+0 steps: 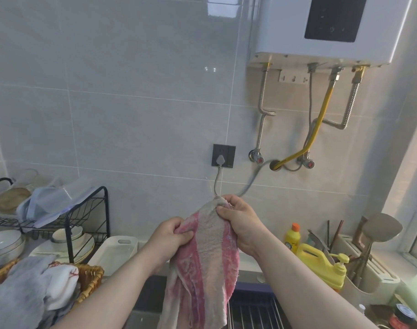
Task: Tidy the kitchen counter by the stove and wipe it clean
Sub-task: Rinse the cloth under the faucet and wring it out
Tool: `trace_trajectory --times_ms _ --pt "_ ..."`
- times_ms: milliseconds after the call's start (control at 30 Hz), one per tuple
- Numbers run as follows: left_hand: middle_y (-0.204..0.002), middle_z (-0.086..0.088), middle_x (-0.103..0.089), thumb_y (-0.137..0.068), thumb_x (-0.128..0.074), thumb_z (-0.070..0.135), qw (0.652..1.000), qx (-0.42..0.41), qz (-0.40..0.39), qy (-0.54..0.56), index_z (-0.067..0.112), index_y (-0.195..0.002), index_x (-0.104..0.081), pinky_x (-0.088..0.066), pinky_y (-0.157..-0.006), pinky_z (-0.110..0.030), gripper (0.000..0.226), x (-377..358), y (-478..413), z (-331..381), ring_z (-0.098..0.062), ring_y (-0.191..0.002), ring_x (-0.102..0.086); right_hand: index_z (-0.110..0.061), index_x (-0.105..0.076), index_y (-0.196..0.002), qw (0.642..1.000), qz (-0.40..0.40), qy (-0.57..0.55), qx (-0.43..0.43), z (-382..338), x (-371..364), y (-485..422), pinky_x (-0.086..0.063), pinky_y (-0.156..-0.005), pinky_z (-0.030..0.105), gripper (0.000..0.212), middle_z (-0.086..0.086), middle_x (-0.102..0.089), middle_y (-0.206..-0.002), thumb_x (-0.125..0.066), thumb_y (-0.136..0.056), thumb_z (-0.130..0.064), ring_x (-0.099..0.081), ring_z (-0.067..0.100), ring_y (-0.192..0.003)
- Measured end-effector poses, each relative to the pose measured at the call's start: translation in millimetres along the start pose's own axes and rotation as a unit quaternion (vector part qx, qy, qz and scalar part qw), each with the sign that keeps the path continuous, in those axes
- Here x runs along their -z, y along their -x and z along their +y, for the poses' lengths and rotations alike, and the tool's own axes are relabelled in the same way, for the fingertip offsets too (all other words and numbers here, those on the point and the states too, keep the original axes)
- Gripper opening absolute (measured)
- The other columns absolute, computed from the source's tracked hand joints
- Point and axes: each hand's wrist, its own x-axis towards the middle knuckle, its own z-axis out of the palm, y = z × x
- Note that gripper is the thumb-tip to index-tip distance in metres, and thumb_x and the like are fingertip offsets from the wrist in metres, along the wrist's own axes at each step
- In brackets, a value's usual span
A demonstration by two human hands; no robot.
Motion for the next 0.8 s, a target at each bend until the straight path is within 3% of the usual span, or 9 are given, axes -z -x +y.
trace_trajectory --times_ms 133,233,367,500,600,633,733,800 --pt "-0.081 -0.006 -0.071 -0.09 -0.063 0.007 0.997 -0.042 0.025 -0.063 0.009 -0.086 -0.065 -0.051 -0.072 -0.035 0.005 -0.6 -6.4 4.4 -0.023 -0.077 -0.067 -0.008 -0.059 -0.091 1.0 0.009 0.003 0.009 -1.0 -3.6 -5.8 -0.055 -0.063 0.031 0.018 0.011 -0.064 -0.078 -0.05 -0.095 0.006 -0.062 0.02 -0.066" --pt "-0.093 -0.009 -0.075 -0.094 -0.057 0.006 0.999 -0.022 0.025 -0.004 0.014 -0.096 -0.07 -0.056 -0.085 -0.042 0.015 -5.4 -5.9 13.6 -0.027 -0.09 -0.071 -0.006 -0.061 -0.101 1.0 0.022 0.018 0.009 2.2 -2.9 -8.1 -0.058 -0.07 0.034 0.014 0.014 -0.068 -0.085 -0.052 -0.096 0.002 -0.067 0.021 -0.073" --pt "-0.089 -0.01 -0.074 -0.095 -0.052 -0.001 0.997 -0.015 0.041 0.067 0.012 -0.095 -0.067 -0.055 -0.08 -0.036 0.02 -13.5 -10.2 30.4 -0.022 -0.083 -0.07 -0.006 -0.057 -0.118 0.997 0.031 0.064 -0.015 23.5 4.0 -4.5 -0.058 -0.085 0.041 0.023 0.016 -0.07 -0.104 -0.059 -0.095 -0.01 -0.069 0.023 -0.085" --pt "-0.09 -0.015 -0.072 -0.095 -0.052 -0.001 0.998 -0.017 0.038 0.053 0.011 -0.093 -0.067 -0.054 -0.08 -0.038 0.019 -19.0 -16.1 46.0 -0.023 -0.081 -0.068 0.001 -0.061 -0.113 0.992 0.01 0.111 -0.056 45.4 7.1 6.9 -0.055 -0.094 0.039 0.036 0.009 -0.07 -0.094 -0.066 -0.091 -0.027 -0.066 0.021 -0.083" --pt "-0.096 -0.023 -0.069 -0.095 -0.052 -0.001 0.998 -0.013 0.019 0.054 0.007 -0.094 -0.066 -0.053 -0.088 -0.046 0.016 -20.9 -17.6 53.7 -0.028 -0.085 -0.066 -0.003 -0.059 -0.099 0.993 -0.044 0.084 -0.07 51.6 8.2 13.5 -0.049 -0.089 0.036 0.033 0.0 -0.066 -0.075 -0.07 -0.085 -0.03 -0.061 0.016 -0.072" --pt "-0.094 -0.022 -0.068 -0.095 -0.052 -0.001 0.998 -0.014 0.016 0.062 0.006 -0.094 -0.066 -0.053 -0.088 -0.047 0.015 -21.1 -18.6 56.2 -0.028 -0.085 -0.066 -0.005 -0.058 -0.102 0.992 -0.057 0.089 -0.076 54.4 9.1 15.2 -0.047 -0.089 0.034 0.034 -0.002 -0.067 -0.077 -0.071 -0.083 -0.029 -0.062 0.015 -0.075" --pt "-0.089 -0.014 -0.069 -0.096 -0.051 0.001 0.994 -0.016 0.002 0.106 0.005 -0.097 -0.065 -0.055 -0.081 -0.039 0.015 -22.4 -19.6 68.9 -0.025 -0.083 -0.067 -0.012 -0.057 -0.124 0.986 -0.096 0.104 -0.093 64.1 10.6 19.0 -0.05 -0.088 0.026 0.054 0.0 -0.073 -0.111 -0.075 -0.076 -0.026 -0.068 0.018 -0.104" --pt "-0.084 -0.01 -0.069 -0.096 -0.051 0.001 0.99 -0.02 0.0 0.137 0.007 -0.096 -0.065 -0.054 -0.073 -0.032 0.015 -23.0 -21.6 78.5 -0.02 -0.077 -0.066 -0.011 -0.058 -0.124 0.983 -0.11 0.11 -0.097 67.3 11.0 20.5 -0.052 -0.082 0.021 0.056 0.001 -0.072 -0.111 -0.076 -0.073 -0.024 -0.068 0.017 -0.103"
